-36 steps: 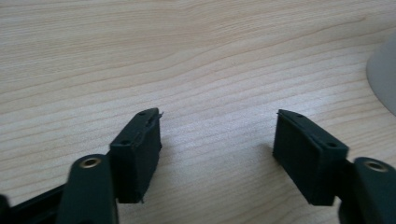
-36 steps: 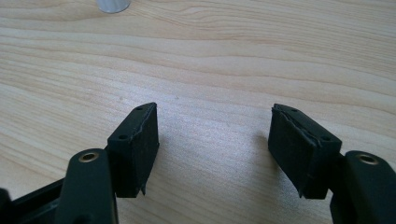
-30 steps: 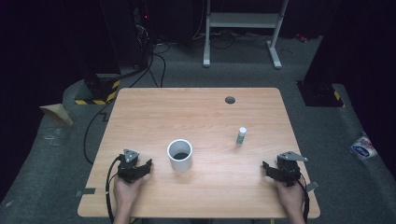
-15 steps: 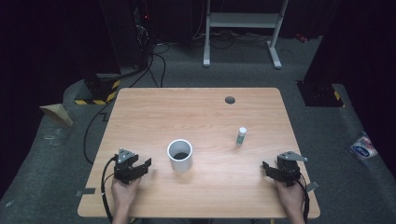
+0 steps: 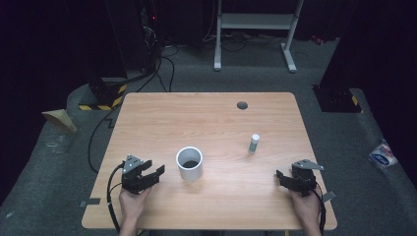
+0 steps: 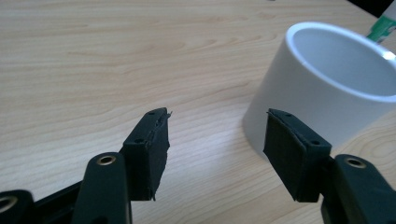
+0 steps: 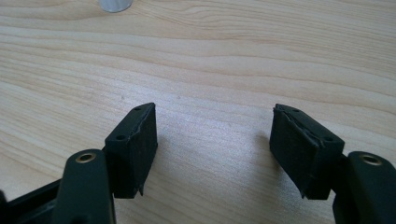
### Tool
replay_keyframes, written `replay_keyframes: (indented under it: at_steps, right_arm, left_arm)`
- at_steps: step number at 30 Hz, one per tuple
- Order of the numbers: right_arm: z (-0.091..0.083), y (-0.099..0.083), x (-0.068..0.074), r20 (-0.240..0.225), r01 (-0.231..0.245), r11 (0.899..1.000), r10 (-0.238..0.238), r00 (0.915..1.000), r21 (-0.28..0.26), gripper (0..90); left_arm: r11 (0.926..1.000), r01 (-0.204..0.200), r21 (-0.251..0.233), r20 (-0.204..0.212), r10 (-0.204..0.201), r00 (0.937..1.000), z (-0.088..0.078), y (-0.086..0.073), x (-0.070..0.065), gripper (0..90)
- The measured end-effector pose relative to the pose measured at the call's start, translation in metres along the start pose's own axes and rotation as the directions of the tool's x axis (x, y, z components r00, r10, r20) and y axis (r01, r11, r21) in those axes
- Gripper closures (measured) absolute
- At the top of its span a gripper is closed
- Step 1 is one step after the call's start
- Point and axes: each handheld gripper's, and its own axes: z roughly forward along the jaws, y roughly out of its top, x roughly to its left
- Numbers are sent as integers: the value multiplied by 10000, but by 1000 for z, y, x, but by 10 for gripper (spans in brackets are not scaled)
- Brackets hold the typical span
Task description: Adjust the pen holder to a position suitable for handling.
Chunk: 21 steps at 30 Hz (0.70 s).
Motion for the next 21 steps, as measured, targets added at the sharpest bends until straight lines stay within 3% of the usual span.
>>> replay_keyframes:
  at_steps: [3,11,21]
  right_arm:
    - [0,0,0,-1,5,10000,-5,10000,-1,321]
    - [0,0,0,-2,0,10000,1,10000,3,321]
    - [0,0,0,-3,5,10000,-5,10000,1,320]
  left_arm:
    - [9998,-184,116,-36,184,9998,0,5,-5,422]
    - [9995,-230,197,321,223,9992,1,15,-14,435]
    - [9990,-445,22,680,442,9967,5,34,-25,467]
